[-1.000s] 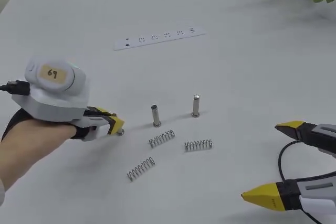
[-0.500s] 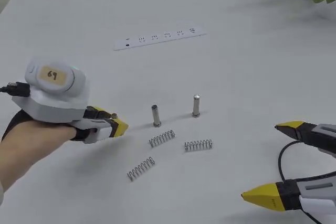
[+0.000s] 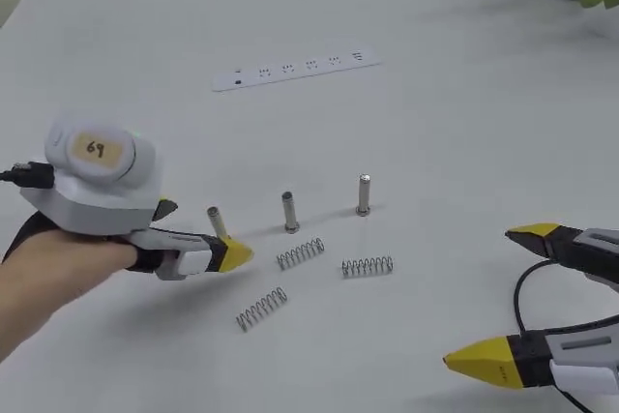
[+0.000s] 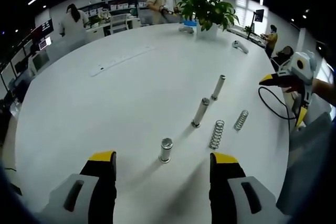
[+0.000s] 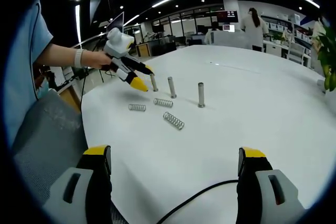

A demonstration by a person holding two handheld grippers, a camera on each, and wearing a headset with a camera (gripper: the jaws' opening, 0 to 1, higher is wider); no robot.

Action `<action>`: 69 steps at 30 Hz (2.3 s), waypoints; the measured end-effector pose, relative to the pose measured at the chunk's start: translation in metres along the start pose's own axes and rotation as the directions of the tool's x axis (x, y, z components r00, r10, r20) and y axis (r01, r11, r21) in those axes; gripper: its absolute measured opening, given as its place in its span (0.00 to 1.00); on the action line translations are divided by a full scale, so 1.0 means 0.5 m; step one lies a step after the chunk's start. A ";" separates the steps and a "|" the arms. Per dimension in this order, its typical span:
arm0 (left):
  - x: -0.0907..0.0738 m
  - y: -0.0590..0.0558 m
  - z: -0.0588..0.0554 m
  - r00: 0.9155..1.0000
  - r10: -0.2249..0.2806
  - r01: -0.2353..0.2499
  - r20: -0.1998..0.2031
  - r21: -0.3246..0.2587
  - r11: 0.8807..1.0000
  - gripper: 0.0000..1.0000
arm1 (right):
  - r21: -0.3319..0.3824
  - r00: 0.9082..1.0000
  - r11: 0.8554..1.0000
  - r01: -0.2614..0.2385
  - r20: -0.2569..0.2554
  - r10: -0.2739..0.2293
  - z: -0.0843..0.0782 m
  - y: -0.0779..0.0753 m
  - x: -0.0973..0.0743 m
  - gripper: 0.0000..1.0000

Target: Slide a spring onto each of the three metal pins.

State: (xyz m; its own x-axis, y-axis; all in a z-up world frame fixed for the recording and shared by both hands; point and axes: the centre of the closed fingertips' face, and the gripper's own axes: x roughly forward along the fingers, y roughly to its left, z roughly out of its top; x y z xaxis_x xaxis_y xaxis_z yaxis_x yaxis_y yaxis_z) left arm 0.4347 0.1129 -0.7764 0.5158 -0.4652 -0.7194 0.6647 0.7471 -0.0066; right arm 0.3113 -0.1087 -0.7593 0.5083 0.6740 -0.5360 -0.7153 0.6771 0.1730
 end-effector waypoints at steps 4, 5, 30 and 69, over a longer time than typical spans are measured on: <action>-0.002 -0.003 -0.009 1.000 -0.012 0.012 0.000 -0.023 1.000 0.76 | -0.002 1.000 1.000 -0.001 0.000 0.001 0.001 0.000 0.001 1.00; -0.002 -0.004 -0.011 1.000 -0.017 0.017 -0.001 -0.030 0.999 0.77 | -0.002 1.000 1.000 -0.002 -0.001 0.002 0.002 0.001 0.002 1.00; -0.044 -0.031 -0.029 0.990 -0.072 0.075 0.120 -0.021 0.997 0.98 | -0.026 1.000 1.000 0.003 0.002 -0.003 0.020 -0.006 0.000 1.00; -0.139 -0.107 -0.045 0.909 -0.192 0.176 0.371 0.078 0.981 0.85 | -0.060 1.000 0.998 0.003 -0.002 -0.003 0.043 0.011 -0.002 1.00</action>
State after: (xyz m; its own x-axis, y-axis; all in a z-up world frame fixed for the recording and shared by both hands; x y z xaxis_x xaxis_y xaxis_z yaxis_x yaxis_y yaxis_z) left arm 0.3510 0.1162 -0.7417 0.5414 -0.7422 -0.3949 0.7849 0.6145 -0.0789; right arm 0.3173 -0.0994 -0.7404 0.5097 0.6710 -0.5385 -0.7413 0.6602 0.1211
